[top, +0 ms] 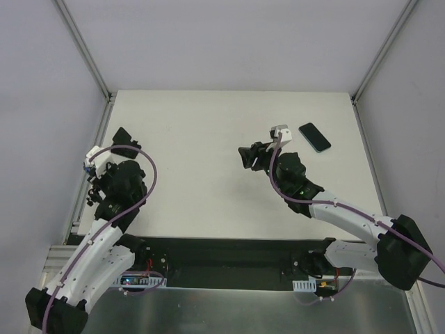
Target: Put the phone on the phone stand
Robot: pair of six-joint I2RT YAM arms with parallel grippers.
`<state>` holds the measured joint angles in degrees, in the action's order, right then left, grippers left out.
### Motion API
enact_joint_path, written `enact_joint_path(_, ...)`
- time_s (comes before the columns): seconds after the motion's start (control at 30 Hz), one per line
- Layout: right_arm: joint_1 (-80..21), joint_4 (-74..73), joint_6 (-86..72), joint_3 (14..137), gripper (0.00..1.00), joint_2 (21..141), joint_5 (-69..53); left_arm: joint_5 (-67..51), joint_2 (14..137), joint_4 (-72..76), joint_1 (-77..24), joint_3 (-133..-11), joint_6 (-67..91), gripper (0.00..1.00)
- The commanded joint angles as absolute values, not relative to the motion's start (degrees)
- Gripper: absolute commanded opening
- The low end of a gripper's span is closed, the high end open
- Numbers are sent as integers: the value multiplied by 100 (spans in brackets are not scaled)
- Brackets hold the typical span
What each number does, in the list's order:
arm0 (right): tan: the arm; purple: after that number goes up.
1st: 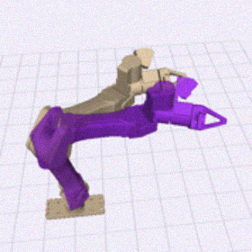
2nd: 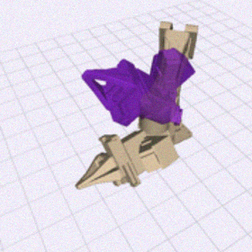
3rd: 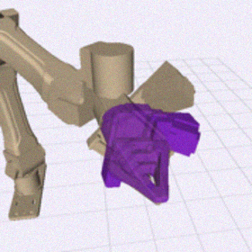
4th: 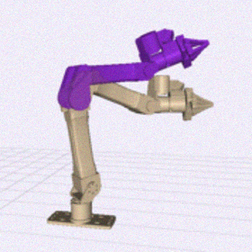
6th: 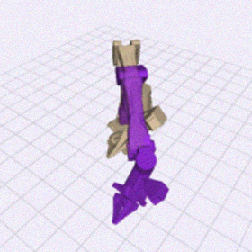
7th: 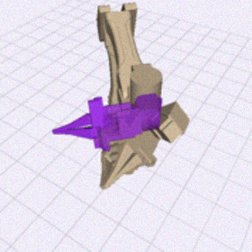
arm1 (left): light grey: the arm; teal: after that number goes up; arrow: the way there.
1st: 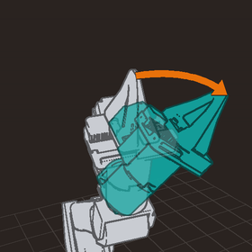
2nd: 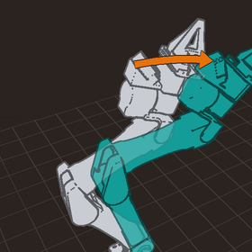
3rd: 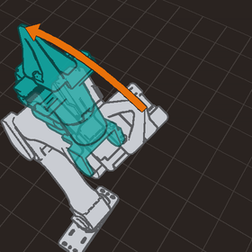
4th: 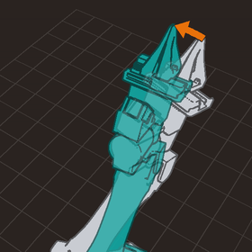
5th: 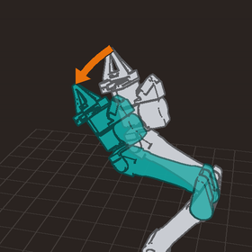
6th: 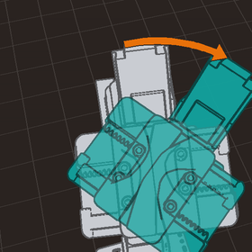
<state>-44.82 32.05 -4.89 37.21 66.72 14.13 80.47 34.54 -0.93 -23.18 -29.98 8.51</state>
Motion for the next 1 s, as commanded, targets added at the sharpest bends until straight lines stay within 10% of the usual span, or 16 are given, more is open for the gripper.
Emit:
enact_joint_path(0.0, -4447, 3612, -580, 3858, 55, 6715, 1310, 8420, 4112, 26, -1426, -3629, 1063, 0)
enact_joint_path(0.97, -4298, 3665, -800, 3885, 55, 6882, 1064, 8947, 5036, -97, -536, -4096, 1845, 0)
